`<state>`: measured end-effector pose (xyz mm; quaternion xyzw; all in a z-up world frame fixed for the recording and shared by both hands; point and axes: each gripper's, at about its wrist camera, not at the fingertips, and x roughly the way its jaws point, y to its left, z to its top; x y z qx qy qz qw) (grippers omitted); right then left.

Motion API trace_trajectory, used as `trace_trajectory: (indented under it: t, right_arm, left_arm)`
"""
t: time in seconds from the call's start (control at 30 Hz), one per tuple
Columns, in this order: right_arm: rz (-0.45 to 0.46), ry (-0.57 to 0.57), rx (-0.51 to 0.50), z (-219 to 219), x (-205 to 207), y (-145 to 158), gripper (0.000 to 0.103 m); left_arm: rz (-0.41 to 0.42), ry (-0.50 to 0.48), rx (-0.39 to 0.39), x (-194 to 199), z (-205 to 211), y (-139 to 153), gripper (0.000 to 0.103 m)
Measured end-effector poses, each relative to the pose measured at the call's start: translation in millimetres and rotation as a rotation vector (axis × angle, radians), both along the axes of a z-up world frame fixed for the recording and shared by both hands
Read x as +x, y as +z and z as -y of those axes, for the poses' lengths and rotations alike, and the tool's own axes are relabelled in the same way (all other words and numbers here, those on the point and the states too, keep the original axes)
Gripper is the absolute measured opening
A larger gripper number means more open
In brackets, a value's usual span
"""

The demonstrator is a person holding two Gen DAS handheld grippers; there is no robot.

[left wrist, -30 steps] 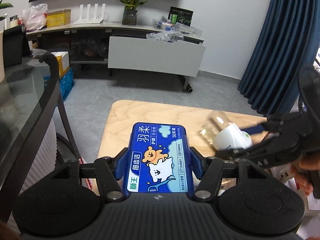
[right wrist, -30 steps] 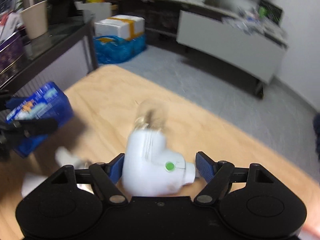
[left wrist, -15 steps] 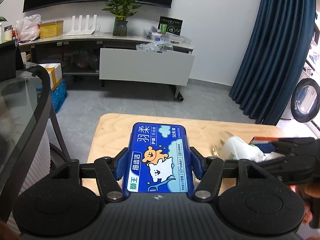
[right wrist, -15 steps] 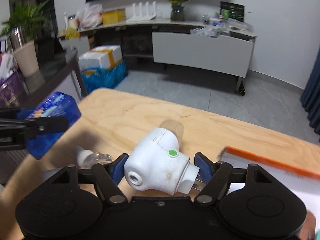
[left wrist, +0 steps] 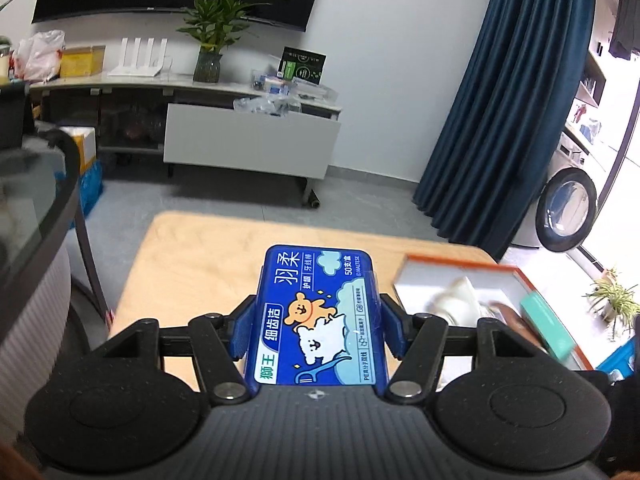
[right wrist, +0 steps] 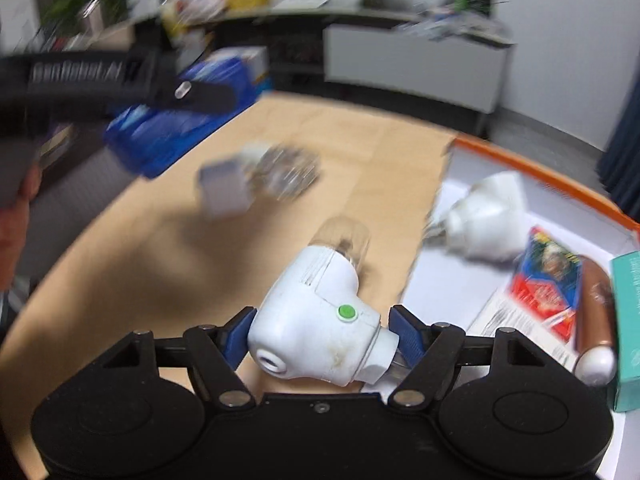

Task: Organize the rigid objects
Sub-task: 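Carry the blue tin and white diffuser over the lid with both tools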

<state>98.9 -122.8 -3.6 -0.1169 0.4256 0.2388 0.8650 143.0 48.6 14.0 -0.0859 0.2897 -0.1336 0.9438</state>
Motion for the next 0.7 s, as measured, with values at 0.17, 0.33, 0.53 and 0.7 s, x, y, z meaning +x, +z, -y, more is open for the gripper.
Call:
trace_trajectory:
  t: [0.17,0.33,0.53,0.7]
  right_arm:
    - [0.005,0.159,-0.103,-15.5,-8.1,-6.8,0.089]
    - [-0.008,0.409,-0.2,-25.3,-9.8,-5.3,0.098]
    - [-0.033,0.414,-0.16,-27.2,-3.3,-2.9,0.08]
    - [0.008,0.3,-0.08,-14.0,-20.5,-1.9,0.08]
  left_arm:
    - [-0.028,0.033,-0.044,-28.6,-5.6,-4.2,0.063]
    - [-0.032,0.076,-0.057,-45.5,-16.4,-1.4,0.063]
    - [-0.031,0.102,-0.049,-59.0,-16.6,0.0,0.063]
    - [-0.022,0.1,-0.017,-66.7,-14.0,0.3,0.063]
